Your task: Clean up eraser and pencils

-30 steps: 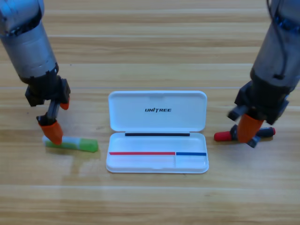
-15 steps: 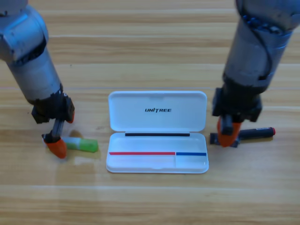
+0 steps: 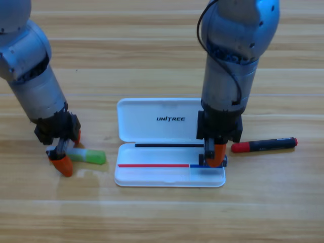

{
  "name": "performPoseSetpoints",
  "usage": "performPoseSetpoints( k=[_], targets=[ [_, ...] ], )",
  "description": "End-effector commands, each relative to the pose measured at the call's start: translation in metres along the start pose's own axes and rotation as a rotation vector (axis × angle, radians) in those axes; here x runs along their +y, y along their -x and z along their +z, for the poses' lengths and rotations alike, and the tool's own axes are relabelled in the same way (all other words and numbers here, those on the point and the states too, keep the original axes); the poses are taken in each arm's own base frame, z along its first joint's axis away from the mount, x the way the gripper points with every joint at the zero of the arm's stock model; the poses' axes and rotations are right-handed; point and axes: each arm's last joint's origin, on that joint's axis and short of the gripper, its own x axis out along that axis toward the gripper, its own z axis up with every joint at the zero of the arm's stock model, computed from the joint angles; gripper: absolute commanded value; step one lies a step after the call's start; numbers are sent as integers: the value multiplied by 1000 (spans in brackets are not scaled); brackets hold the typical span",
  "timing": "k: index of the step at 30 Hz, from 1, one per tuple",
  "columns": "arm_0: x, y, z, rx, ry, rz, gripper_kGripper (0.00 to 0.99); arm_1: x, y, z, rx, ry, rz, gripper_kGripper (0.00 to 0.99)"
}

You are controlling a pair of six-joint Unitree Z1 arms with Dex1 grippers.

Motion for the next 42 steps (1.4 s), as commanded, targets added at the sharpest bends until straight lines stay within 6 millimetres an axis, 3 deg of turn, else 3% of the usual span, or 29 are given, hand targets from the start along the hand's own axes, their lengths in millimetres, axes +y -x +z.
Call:
performPoseSetpoints(
  k=[1, 6, 12, 21, 28, 31, 35, 39, 42],
  targets=[
    [-6, -26, 3, 41, -34, -54, 698, 1, -40, 11, 96, 24, 46, 0],
    [-6, -26, 4, 44, -43, -51, 425, 1, -44, 13, 101, 25, 51, 0],
    [-8, -21, 6, 81, -68, -13, 0, -1, -47, 15, 100, 25, 52, 0],
    [-9, -3, 8, 64, -75, 1, 0, -2, -51, 19, 96, 28, 50, 20],
    [7, 39, 28, 12, -71, -104, 0, -2, -42, 19, 81, 30, 34, 796],
    [11, 54, 34, -12, -68, -140, 0, 1, -29, 16, 64, 29, 23, 816],
    [16, 57, 40, -25, -64, -189, 0, 11, 0, 6, 22, 33, 4, 819],
    [18, 55, 44, -40, -60, -233, 0, 33, 41, -22, -20, 36, -11, 857],
    [18, 54, 46, -44, -60, -252, 0, 47, 58, -47, -22, 50, -12, 861]
  ],
)
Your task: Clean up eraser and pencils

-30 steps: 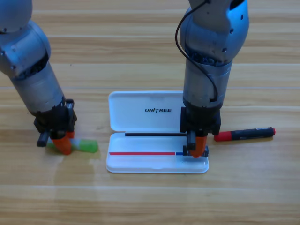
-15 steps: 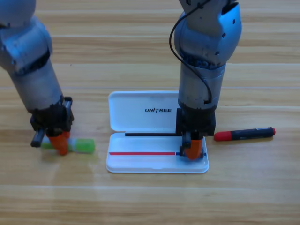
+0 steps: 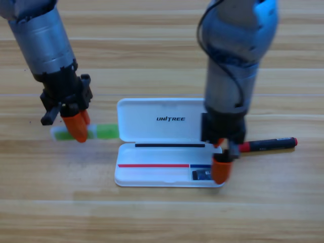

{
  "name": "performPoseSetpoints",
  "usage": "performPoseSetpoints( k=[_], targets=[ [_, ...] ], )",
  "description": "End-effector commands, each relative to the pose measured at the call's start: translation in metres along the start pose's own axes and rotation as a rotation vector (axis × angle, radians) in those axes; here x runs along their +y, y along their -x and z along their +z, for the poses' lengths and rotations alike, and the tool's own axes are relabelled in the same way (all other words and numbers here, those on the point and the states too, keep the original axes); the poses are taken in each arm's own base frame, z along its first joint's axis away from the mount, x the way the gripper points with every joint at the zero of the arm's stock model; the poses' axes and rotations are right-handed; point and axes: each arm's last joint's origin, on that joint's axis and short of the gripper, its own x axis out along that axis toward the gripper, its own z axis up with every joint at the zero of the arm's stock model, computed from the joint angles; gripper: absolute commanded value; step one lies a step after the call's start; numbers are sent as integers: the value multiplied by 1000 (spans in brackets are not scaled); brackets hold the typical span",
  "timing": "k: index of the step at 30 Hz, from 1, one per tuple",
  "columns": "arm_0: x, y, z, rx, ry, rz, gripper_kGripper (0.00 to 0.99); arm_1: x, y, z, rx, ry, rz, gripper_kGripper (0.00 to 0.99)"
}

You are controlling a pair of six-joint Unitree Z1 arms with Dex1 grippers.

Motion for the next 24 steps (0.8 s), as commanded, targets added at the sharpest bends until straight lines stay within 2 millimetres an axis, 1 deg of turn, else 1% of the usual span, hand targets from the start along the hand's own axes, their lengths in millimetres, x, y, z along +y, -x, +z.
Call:
performPoseSetpoints(
  k=[1, 3, 6, 9, 13, 16, 18, 24],
  targets=[
    [6, -24, 9, 21, -6, -96, 0, 40, 54, -49, -30, 50, -13, 861],
    [5, -24, 12, 21, -13, -105, 0, 37, 53, -67, 3, 47, -13, 859],
    [5, -27, 19, 12, -19, -120, 0, 21, 40, -89, 50, 43, 9, 861],
    [6, -29, 27, 6, -24, -126, 0, 0, 21, -104, 64, 36, 7, 859],
    [7, -34, 41, 1, -28, -147, 0, -30, 2, -116, 56, 23, -44, 861],
    [4, -38, 52, 0, -39, -161, 0, -41, -9, -120, 51, 45, -70, 861],
    [3, -40, 61, 0, -44, -169, 0, -46, -15, -119, 53, 57, -68, 861],
    [-1, -53, 85, 3, -64, -186, 0, -66, -40, -107, 70, 80, -43, 857]
  ],
)
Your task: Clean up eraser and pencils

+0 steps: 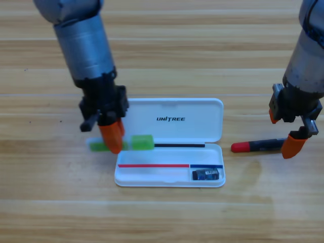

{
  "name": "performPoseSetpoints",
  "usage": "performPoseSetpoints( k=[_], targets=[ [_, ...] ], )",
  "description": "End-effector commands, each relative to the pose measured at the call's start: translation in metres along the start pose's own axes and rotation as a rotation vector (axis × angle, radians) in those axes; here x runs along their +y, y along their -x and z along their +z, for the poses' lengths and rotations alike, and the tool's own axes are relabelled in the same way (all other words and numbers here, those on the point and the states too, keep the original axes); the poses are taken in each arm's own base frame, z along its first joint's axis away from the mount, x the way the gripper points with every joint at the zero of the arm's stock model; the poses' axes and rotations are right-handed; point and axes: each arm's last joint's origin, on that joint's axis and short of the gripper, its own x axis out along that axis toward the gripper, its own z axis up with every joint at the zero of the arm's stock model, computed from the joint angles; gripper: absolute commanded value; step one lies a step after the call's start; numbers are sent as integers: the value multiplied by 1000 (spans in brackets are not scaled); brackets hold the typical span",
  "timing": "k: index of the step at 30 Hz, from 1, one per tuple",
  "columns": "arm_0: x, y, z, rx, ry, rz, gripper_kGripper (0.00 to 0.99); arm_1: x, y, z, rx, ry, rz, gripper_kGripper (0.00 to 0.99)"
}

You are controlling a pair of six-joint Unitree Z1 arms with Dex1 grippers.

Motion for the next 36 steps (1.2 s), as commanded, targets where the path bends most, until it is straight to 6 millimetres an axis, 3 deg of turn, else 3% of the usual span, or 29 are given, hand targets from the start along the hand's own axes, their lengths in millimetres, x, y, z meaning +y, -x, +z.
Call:
performPoseSetpoints(
  k=[1, 15, 18, 23, 27, 36],
  targets=[
    [0, -39, 29, 39, -24, -81, 0, -29, -54, 2, 65, -15, 69, 856],
    [5, -56, 56, 42, -33, -73, 0, -57, -87, 14, 80, -13, 72, 807],
    [8, -61, 59, 48, -34, -73, 0, -59, -91, 13, 88, -6, 79, 657],
    [12, -69, 59, 64, -28, -80, 0, -56, -90, 10, 101, 7, 102, 204],
    [13, -73, 59, 71, -27, -83, 0, -53, -91, 5, 117, 17, 127, 8],
    [15, -75, 58, 87, -27, -72, 0, -46, -82, 0, 120, 23, 136, 0]
  ],
)
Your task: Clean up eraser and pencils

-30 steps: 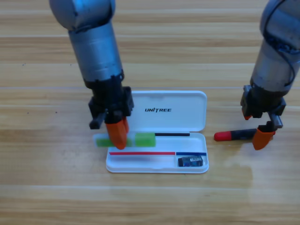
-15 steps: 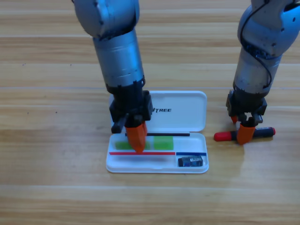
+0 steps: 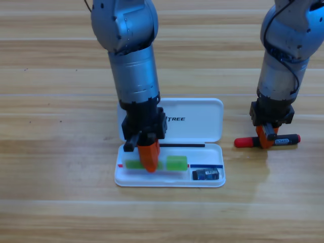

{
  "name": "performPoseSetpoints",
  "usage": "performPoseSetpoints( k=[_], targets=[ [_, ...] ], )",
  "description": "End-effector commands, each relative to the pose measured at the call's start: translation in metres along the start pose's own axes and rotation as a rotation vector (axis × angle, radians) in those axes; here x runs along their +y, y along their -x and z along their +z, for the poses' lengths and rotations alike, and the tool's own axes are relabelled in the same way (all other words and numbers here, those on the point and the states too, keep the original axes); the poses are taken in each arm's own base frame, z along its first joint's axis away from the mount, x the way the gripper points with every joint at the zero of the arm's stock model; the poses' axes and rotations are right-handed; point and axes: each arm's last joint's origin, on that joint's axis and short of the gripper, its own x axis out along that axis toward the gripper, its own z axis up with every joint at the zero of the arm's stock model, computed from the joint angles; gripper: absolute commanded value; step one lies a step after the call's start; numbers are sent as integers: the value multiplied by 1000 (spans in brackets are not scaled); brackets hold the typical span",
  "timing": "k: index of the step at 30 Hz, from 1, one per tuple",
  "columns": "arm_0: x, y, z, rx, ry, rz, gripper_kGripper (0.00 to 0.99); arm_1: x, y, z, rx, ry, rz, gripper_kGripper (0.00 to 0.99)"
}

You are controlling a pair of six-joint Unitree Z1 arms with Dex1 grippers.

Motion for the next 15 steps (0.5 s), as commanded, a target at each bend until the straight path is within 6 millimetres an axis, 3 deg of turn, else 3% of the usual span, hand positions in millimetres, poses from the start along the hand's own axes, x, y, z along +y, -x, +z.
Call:
performPoseSetpoints(
  k=[1, 8, 15],
  targets=[
    [6, -27, 3, 60, 13, -40, 0, 1, -20, -16, 50, -29, 78, 0],
    [9, -32, 4, 70, 18, -44, 0, 7, -1, -20, 33, -41, 50, 0],
    [12, -32, 5, 73, 21, -48, 0, 35, 50, -24, 0, -59, 23, 0]
  ],
)
